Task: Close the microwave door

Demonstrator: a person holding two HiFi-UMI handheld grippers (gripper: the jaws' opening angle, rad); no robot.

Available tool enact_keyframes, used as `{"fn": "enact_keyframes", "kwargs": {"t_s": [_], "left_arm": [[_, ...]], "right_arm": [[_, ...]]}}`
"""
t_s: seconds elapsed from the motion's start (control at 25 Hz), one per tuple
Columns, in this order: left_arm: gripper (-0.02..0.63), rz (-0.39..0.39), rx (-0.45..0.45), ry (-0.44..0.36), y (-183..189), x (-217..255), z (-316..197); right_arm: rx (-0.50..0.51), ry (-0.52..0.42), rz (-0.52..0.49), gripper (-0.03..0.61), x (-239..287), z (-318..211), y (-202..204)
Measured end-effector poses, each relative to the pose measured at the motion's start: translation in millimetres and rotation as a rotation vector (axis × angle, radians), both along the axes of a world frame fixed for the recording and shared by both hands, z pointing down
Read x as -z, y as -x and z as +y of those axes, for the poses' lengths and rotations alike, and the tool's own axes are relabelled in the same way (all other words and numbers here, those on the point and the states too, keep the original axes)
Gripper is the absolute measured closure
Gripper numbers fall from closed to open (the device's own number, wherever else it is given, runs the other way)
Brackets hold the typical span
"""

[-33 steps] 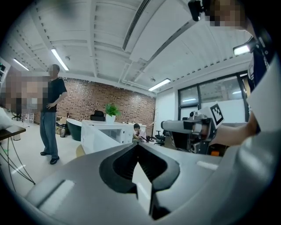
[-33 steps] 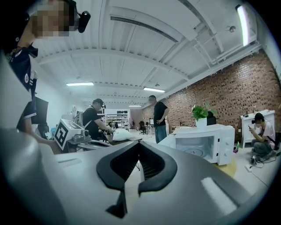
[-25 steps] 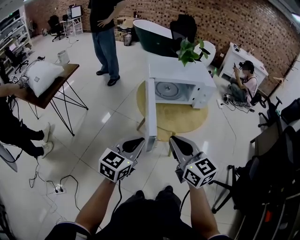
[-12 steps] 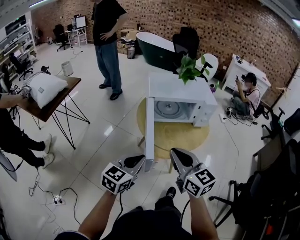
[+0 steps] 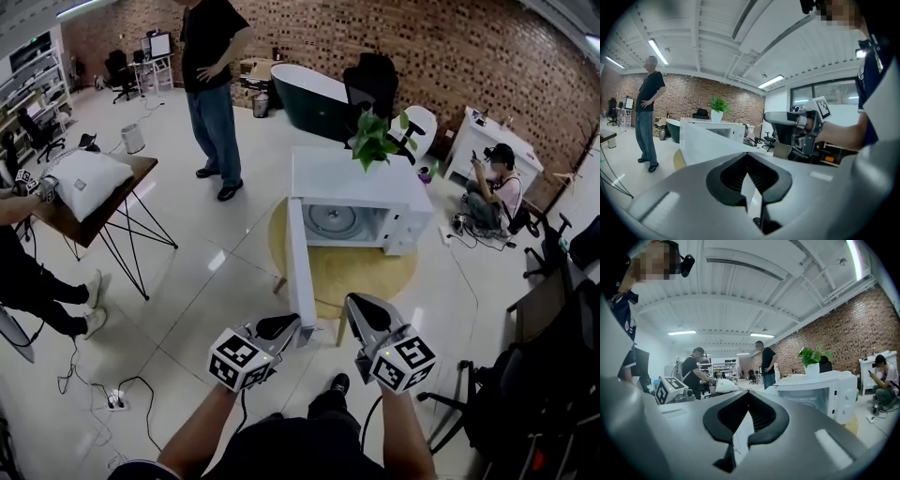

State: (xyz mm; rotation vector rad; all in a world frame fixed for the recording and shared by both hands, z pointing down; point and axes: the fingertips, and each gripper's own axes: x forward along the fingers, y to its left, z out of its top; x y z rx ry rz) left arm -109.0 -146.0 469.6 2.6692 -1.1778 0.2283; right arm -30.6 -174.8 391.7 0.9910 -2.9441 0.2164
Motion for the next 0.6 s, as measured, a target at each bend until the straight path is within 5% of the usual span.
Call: {"fn": "enact_keyframes", "kwargs": {"t_s": [0.6], "left_arm": [[0.603, 0.017, -0.071, -0.013, -79, 5, -57]], "right_arm": [[-0.152, 0.023, 0.001, 0.577, -7, -37, -80]]}}
